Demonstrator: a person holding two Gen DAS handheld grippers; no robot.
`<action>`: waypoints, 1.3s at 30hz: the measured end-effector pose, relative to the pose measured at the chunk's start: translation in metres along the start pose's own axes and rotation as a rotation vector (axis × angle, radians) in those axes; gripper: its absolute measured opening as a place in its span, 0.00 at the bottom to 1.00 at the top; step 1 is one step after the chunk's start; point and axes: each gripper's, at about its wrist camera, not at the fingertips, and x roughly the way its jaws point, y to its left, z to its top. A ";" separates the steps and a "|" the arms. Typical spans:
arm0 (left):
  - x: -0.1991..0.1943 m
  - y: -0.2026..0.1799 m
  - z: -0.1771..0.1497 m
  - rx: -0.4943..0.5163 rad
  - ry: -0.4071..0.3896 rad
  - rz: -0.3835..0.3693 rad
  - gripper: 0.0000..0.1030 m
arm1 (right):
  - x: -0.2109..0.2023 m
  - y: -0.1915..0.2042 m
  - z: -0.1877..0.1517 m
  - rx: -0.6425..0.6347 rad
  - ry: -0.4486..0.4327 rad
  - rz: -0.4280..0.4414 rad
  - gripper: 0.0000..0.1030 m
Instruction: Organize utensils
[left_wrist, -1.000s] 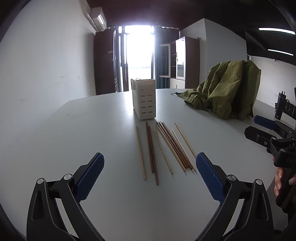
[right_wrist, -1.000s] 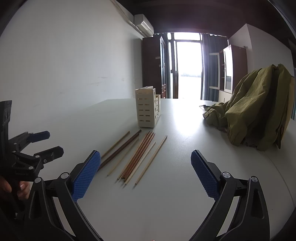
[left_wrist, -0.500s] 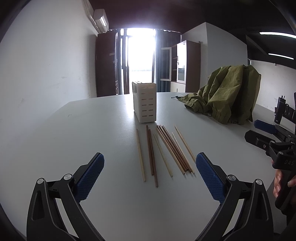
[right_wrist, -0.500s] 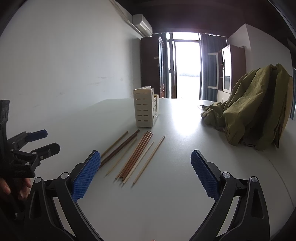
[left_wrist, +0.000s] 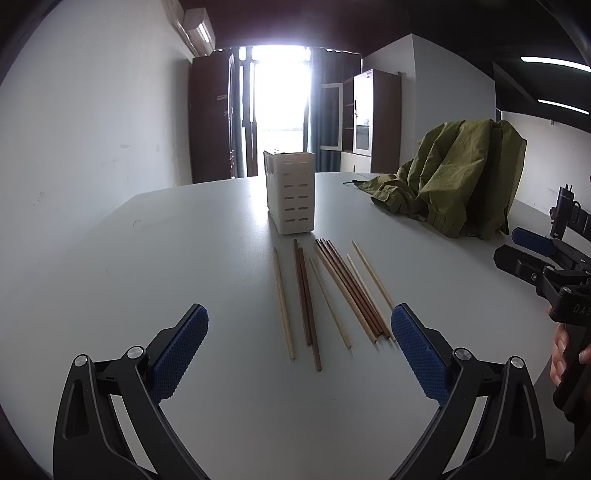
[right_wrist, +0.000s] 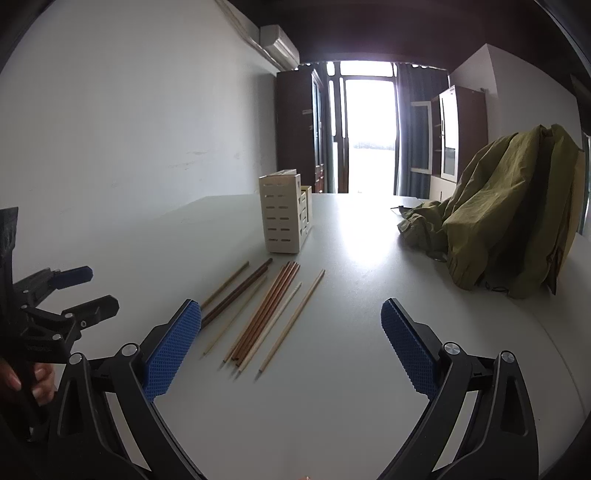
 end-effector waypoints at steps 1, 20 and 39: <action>0.002 0.002 0.001 -0.005 0.006 0.000 0.95 | 0.002 -0.001 0.001 0.013 0.006 0.004 0.96; 0.074 0.034 0.043 -0.029 0.142 0.003 0.94 | 0.071 -0.017 0.037 0.026 0.114 -0.037 0.96; 0.177 0.042 0.092 0.055 0.300 0.057 0.93 | 0.177 -0.036 0.069 0.102 0.326 -0.007 0.96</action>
